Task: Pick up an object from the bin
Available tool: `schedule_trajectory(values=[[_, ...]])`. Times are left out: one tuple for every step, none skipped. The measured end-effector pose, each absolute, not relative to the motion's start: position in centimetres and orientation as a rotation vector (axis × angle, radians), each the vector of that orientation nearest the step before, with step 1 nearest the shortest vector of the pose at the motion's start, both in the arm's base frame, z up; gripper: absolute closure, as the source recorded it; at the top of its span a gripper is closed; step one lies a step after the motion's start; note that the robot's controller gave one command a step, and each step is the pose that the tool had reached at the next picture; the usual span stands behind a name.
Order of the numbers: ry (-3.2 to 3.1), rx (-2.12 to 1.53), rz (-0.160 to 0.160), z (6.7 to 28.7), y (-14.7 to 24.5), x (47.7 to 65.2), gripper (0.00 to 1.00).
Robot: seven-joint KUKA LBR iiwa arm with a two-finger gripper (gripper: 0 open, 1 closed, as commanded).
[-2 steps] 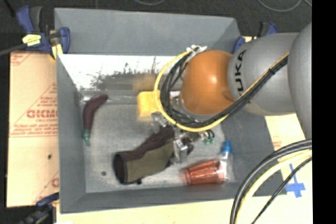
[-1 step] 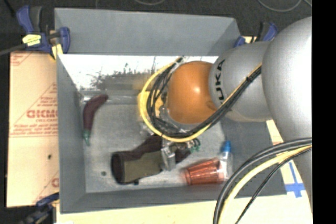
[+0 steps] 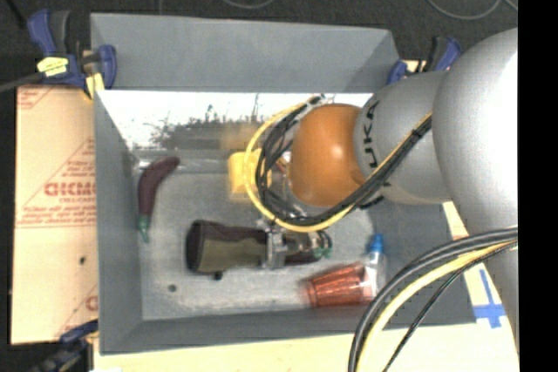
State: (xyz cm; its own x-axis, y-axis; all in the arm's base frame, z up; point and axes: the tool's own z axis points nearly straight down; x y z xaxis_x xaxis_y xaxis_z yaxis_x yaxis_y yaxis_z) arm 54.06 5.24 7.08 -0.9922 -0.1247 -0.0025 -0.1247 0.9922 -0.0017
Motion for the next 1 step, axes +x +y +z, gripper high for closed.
schedule_trajectory(values=[[3.133,-0.197,-0.003,7.08,5.26,54.07,1.00]])
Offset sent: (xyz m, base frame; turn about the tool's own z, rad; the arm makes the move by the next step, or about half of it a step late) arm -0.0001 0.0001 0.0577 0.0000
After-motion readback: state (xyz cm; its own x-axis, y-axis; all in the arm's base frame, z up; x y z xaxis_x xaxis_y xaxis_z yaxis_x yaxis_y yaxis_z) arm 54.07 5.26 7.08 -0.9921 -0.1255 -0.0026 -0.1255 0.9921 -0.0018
